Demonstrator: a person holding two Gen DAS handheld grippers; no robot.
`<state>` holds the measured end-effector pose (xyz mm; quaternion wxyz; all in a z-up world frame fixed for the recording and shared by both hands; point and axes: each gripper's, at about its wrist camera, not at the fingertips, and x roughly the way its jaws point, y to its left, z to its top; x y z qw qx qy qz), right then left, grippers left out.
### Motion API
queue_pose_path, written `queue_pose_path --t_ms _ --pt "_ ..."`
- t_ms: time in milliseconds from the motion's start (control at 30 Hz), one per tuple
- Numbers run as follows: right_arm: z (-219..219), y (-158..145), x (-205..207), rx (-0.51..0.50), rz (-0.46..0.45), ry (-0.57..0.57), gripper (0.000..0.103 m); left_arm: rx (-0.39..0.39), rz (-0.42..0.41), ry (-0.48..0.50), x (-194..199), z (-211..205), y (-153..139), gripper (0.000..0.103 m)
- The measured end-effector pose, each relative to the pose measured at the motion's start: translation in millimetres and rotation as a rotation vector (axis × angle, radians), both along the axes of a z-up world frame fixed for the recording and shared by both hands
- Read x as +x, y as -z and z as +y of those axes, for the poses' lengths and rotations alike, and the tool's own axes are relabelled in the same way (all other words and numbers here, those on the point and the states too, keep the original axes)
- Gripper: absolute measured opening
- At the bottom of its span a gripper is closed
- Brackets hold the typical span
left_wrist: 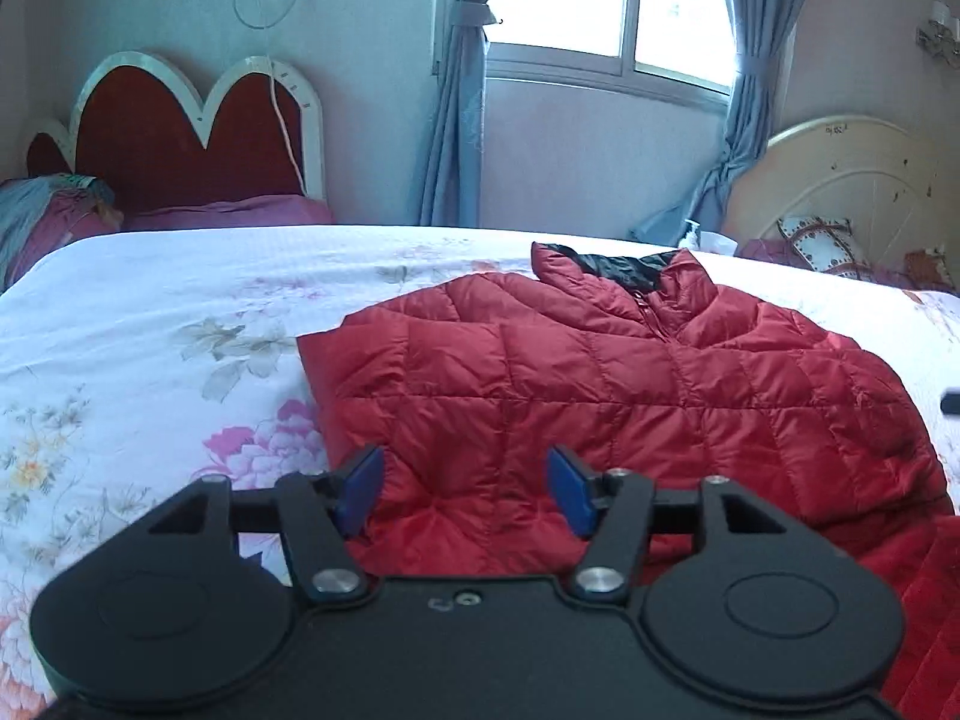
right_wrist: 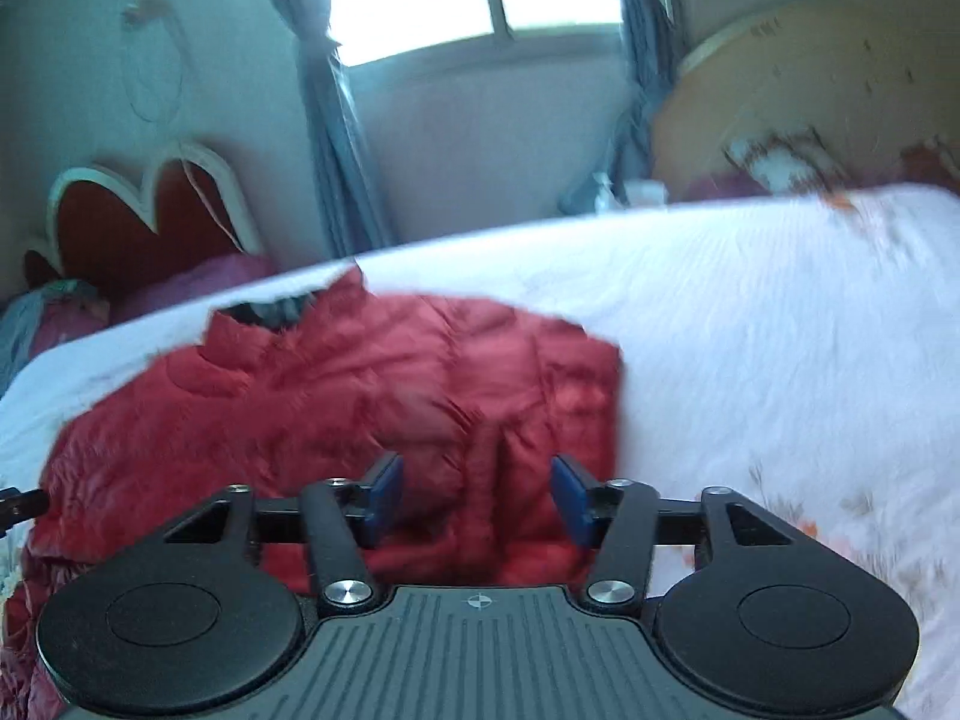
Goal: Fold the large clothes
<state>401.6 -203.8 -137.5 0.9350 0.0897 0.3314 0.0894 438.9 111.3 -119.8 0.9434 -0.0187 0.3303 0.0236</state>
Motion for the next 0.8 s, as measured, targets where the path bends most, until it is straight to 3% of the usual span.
queue_pose_path --t_ms 67,100,133,200,467,567,800 --pt "13 6 12 -0.032 0.02 -0.04 0.053 0.024 0.049 0.022 13 -4 11 0.057" --pt "18 15 19 -0.041 0.046 -0.06 0.048 0.036 0.082 0.023 21 -5 19 0.056" --pt "25 27 29 -0.076 0.103 -0.066 0.036 0.045 0.114 0.016 27 -6 27 0.055" --pt "30 50 44 -0.103 0.177 -0.058 0.034 0.036 0.124 0.01 30 -7 35 0.055" --pt "27 24 27 -0.095 0.065 -0.015 0.034 0.069 0.106 0.034 25 -9 27 0.054" --pt "36 46 47 -0.151 0.174 -0.037 0.034 0.06 0.121 0.036 31 -7 34 0.056" --pt "43 48 47 -0.177 0.161 -0.024 0.034 0.055 0.126 0.045 32 -5 37 0.059"
